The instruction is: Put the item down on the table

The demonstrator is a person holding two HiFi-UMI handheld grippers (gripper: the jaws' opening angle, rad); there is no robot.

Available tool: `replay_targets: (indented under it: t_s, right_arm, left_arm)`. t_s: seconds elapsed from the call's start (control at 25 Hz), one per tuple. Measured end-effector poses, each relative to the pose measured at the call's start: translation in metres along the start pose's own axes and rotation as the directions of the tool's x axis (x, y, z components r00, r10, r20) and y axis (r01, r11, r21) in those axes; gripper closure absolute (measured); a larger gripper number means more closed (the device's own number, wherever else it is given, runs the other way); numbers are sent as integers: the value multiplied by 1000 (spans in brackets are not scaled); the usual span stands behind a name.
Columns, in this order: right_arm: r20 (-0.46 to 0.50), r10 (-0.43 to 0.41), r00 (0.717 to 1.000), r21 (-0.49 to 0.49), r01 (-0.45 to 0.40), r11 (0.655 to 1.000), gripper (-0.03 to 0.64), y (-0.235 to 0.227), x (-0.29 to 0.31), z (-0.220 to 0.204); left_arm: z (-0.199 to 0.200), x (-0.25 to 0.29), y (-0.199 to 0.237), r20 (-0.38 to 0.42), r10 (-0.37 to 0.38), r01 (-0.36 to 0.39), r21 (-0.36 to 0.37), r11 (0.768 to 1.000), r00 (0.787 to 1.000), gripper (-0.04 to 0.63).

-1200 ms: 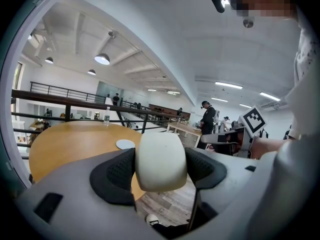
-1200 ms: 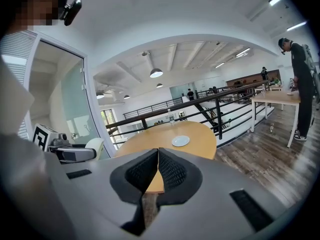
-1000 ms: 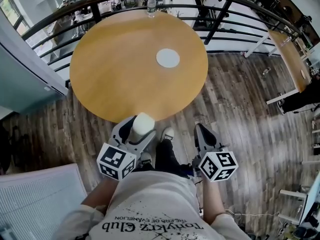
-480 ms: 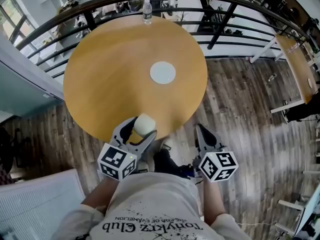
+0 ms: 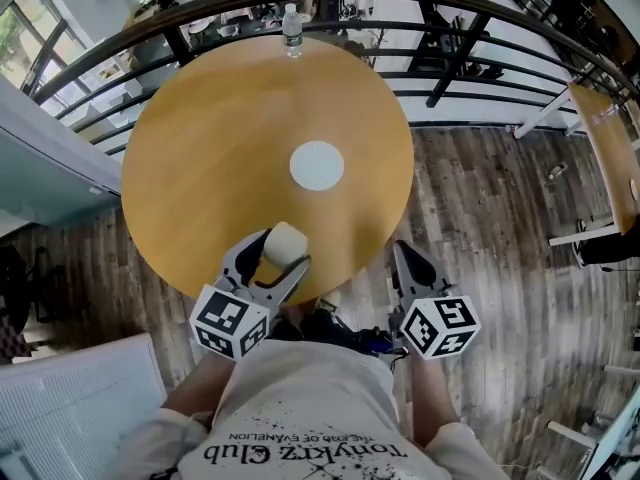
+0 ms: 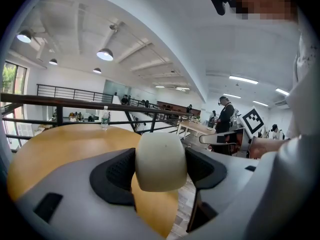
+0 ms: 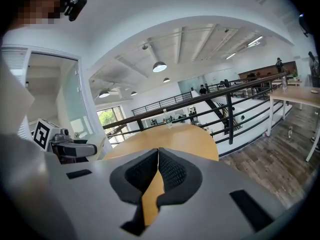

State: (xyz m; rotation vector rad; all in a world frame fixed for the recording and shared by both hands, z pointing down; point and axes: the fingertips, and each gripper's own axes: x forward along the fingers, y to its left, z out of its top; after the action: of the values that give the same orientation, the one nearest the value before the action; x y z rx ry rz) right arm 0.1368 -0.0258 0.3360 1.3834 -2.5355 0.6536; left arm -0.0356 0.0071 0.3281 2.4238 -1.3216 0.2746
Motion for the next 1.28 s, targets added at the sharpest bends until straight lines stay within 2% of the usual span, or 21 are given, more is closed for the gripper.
replay_targets:
  t_s: [0.32,0.6,0.8,1.28]
  right_arm:
    - [-34,14,999,-5,-14,1000,591,1,32,10]
    - [-34,-10,999,6,10,1000,591,14,53,10]
    - [-45,-32,998,15,33,999,591,17,70,6]
    - [-77,-76,994,14,77,997,591,-6,113,6]
  left_arm:
    - [8,13,26,-38,24,-24,-1,1000,999,278]
    - [11,19,50,-64,-11,13,27,1000,998,278]
    - [8,29,70,-81,-24,25,15,1000,996,278]
    - [1,85,99,-125,-72,75,22,997,990,278]
